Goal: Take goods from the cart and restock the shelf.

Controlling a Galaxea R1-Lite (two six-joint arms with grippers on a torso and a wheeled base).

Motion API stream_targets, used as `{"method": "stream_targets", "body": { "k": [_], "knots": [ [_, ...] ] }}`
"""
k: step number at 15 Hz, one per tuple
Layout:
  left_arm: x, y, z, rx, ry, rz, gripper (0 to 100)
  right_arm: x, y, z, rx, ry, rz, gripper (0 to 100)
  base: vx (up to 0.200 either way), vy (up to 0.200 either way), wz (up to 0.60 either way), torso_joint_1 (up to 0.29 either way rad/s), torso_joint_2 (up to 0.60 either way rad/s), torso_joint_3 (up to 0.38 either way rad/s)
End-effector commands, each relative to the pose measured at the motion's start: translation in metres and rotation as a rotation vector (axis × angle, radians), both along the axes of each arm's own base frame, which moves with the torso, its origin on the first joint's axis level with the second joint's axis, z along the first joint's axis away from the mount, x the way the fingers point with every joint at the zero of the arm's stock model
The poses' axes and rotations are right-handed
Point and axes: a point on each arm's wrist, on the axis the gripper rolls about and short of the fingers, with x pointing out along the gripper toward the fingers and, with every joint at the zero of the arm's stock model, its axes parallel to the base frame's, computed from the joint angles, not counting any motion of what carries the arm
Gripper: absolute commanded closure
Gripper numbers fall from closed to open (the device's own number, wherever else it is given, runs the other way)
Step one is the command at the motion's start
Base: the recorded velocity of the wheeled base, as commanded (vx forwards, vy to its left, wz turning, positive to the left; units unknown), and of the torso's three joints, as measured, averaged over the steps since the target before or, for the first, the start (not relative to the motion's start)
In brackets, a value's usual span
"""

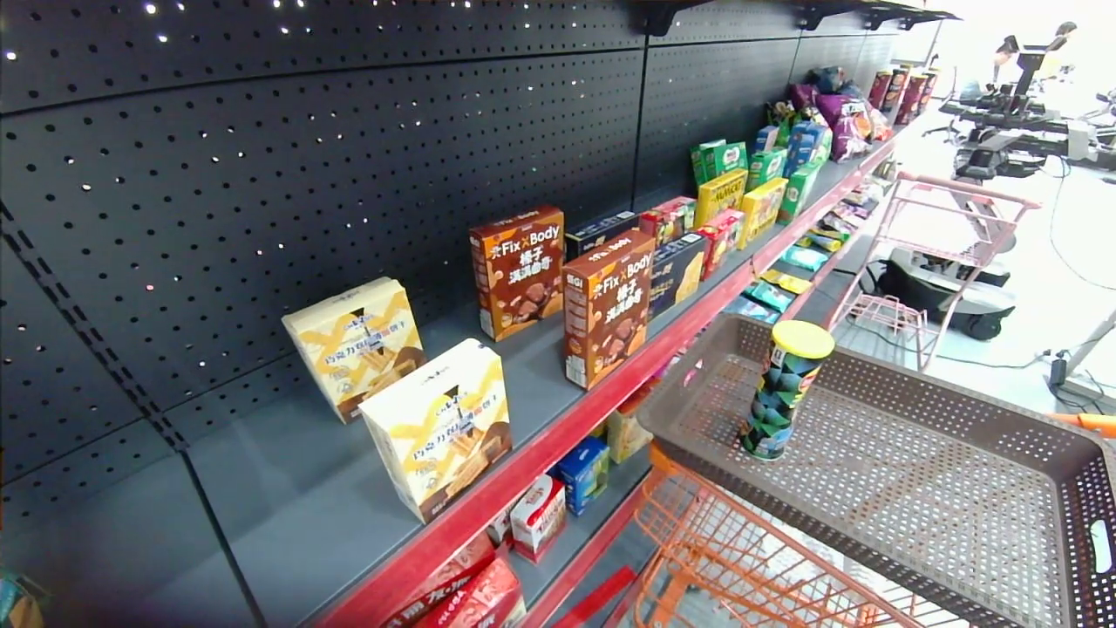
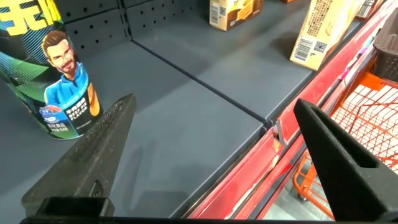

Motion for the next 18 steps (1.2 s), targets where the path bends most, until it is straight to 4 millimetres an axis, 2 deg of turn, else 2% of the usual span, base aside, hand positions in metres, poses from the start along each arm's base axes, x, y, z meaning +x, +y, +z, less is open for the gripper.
{"method": "stream_targets", "body": {
  "k": [1, 3, 5, 6, 7, 8, 9, 11, 13, 15, 18],
  "knots": [
    [0.0, 0.0, 0.0, -0.001, 0.0, 0.001, 0, 0.042, -0.004, 0.008, -0.005, 0.085, -0.022, 0, 0.0, 0.0, 0.0, 0.0, 0.0, 0.0],
    [0.0, 0.0, 0.0, -0.001, 0.002, 0.001, 0, 0.048, 0.002, -0.005, -0.019, 0.153, 0.103, 0, 0.0, 0.0, 0.0, 0.0, 0.0, 0.0],
    [0.0, 0.0, 0.0, -0.001, 0.0, 0.001, 0, 0.055, 0.004, -0.007, -0.042, 0.203, 0.134, 0, 0.0, 0.0, 0.0, 0.0, 0.0, 0.0],
    [0.0, 0.0, 0.0, 0.001, 0.002, 0.001, 0, 0.067, 0.004, -0.009, 0.009, 0.245, 0.149, 0, 0.0, 0.0, 0.0, 0.0, 0.0, 0.0],
    [0.0, 0.0, 0.0, -0.001, 0.0, 0.001, 0, 0.067, 0.004, -0.009, 0.012, 0.246, 0.151, 0, 0.0, 0.0, 0.0, 0.0, 0.0, 0.0],
    [0.0, 0.0, 0.0, -0.001, 0.0, 0.001, 0, 0.082, 0.002, -0.009, 0.117, 0.269, 0.241, 0, 0.0, 0.0, 0.0, 0.0, 0.0, 0.0],
    [0.0, 0.0, 0.0, -0.001, 0.0, 0.001, 0, 0.087, -0.003, -0.003, 0.156, 0.247, 0.333, 0, 0.0, 0.0, 0.0, 0.0, 0.0, 0.0],
    [0.0, 0.0, 0.0, -0.001, 0.002, 0.001, 0, 0.089, -0.004, 0.001, 0.177, 0.229, 0.437, 0, 0.0, 0.0, 0.0, 0.0, 0.0, 0.0],
    [0.0, 0.0, 0.0, -0.001, 0.0, 0.001, 0, 0.106, -0.011, 0.0, 0.198, 0.268, 0.417, 0, 0.0, 0.0, 0.0, 0.0, 0.0, 0.0],
    [0.0, 0.0, 0.0, -0.001, 0.002, 0.001, 0, 0.112, -0.015, -0.001, 0.161, 0.287, 0.378, 0, 0.0, 0.0, 0.0, 0.0, 0.0, 0.0],
    [0.0, 0.0, 0.0, -0.001, 0.002, 0.001, 0, 0.126, -0.036, -0.005, 0.066, 0.353, 0.259, 0, 0.0, 0.0, 0.0, 0.0, 0.0, 0.0]
  ]
}}
